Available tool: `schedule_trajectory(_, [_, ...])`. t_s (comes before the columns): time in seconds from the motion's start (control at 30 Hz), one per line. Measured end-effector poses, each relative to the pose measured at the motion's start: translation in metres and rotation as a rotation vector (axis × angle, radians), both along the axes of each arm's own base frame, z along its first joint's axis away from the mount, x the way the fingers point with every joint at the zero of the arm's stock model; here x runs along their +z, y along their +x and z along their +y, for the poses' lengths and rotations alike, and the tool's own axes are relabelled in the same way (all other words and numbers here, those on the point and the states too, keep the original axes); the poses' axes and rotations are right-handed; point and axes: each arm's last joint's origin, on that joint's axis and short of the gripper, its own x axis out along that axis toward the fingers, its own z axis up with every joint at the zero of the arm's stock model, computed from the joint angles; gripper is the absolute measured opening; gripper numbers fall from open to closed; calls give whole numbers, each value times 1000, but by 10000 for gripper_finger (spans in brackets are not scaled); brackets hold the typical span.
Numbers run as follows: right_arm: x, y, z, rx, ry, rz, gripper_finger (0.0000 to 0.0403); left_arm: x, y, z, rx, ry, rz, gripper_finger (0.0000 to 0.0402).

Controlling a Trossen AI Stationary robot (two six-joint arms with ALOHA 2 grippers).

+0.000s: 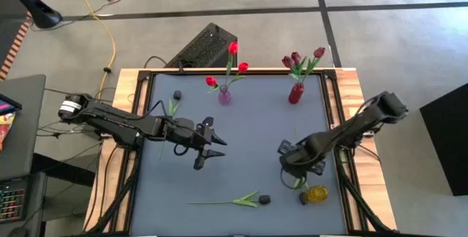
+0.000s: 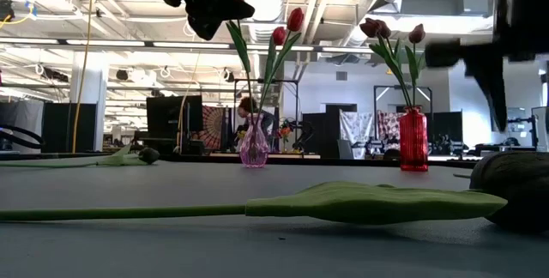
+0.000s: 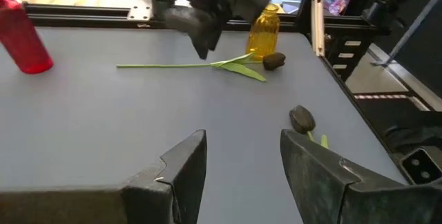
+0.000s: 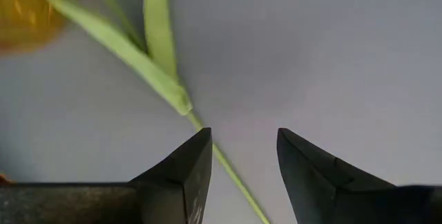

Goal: Sort flowers into vase by color
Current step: Put the bottom right black flower into the yellow vase

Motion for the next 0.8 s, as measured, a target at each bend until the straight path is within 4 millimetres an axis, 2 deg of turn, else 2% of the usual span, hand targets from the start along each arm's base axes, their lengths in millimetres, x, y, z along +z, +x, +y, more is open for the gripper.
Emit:
schedule_trajectory(0.23, [-33,5,4,149,-80,187,177,0,0,2,62,19,-3,173])
schedule_trajectory(0.53, [-62,2,21,299,-147,289,158,0,0,3,114,40,-7,173])
schedule_trajectory(0.7, [-75,-6,34,412,-247,208,119,1,1,3,116,37,-19,173])
schedule_trajectory(0.8, [-75,-6,36,389,-242,185,80,3,1,3,118,26,-34,173])
